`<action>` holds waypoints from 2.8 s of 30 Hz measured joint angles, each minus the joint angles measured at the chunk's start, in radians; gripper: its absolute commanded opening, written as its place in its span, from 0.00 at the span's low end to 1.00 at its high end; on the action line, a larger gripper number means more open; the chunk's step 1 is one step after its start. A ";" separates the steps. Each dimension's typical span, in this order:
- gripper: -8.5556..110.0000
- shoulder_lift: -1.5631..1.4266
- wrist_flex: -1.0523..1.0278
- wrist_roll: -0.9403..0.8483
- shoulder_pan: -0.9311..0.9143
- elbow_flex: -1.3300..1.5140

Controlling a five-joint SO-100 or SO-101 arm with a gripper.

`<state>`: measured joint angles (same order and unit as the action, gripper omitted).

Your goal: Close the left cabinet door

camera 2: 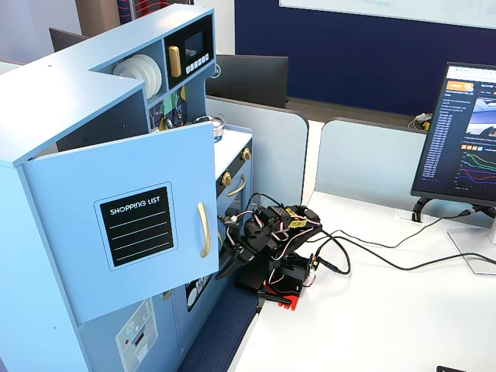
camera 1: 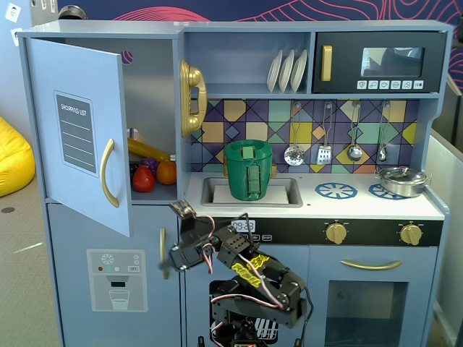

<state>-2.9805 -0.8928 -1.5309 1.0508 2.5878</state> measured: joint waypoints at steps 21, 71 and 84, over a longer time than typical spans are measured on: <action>0.07 0.350 0.313 -0.186 0.485 -0.486; 0.07 0.666 0.339 -0.060 -0.212 -0.815; 0.07 0.253 0.031 -0.038 -0.393 -0.344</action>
<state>-2.7274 -0.8621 -1.5693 0.6581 2.2442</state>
